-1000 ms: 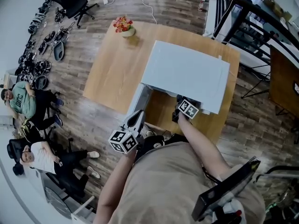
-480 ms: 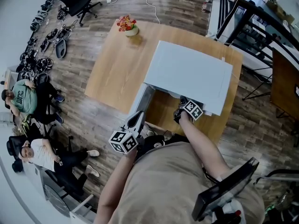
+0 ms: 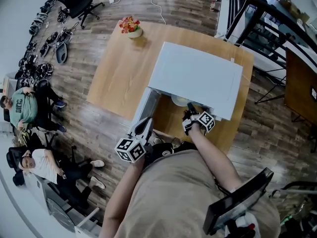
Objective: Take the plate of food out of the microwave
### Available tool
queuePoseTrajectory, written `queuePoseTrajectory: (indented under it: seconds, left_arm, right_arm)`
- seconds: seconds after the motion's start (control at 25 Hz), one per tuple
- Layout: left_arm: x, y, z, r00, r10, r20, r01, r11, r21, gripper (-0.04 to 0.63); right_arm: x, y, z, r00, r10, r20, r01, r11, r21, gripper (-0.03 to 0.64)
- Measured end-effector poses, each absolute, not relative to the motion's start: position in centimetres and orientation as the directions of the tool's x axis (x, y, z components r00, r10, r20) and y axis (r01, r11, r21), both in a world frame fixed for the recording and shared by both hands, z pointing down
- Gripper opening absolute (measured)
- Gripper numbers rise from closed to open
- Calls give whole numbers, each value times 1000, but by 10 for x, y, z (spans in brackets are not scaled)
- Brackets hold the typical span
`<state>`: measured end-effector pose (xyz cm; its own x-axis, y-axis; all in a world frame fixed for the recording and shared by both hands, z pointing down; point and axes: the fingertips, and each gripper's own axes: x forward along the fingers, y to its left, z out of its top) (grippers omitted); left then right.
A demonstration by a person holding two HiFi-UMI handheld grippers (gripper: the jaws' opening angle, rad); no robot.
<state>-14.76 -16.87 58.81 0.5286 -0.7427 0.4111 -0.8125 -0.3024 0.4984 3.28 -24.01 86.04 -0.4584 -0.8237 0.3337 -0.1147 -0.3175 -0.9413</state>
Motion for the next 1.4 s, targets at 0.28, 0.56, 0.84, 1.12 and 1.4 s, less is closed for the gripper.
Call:
queuePoseTrajectory:
  seconds: [0.28, 0.56, 0.84, 1.12, 1.4]
  left_arm:
    - [-137, -167, 590, 542, -732, 413, -807, -315, 500, 2]
    - [-133, -168, 589, 548, -733, 403, -803, -325, 499, 2]
    - [-133, -165, 591, 543, -737, 403, -802, -313, 508, 2]
    - [-130, -159, 597, 543, -733, 410, -800, -303, 518, 2]
    - [-131, -143, 605, 549, -724, 419, -795, -296, 529, 2]
  right_arm:
    - [28, -239, 838, -528, -818, 229, -50, -239, -970, 12]
    - [26, -217, 823, -619, -756, 211, -66, -217, -974, 14]
    - [30, -185, 796, -709, -680, 186, -77, -188, -979, 14]
    - [36, -163, 783, -751, -639, 165, -83, -157, -984, 12]
    - [38, -140, 770, -781, -600, 172, -98, -153, -983, 13]
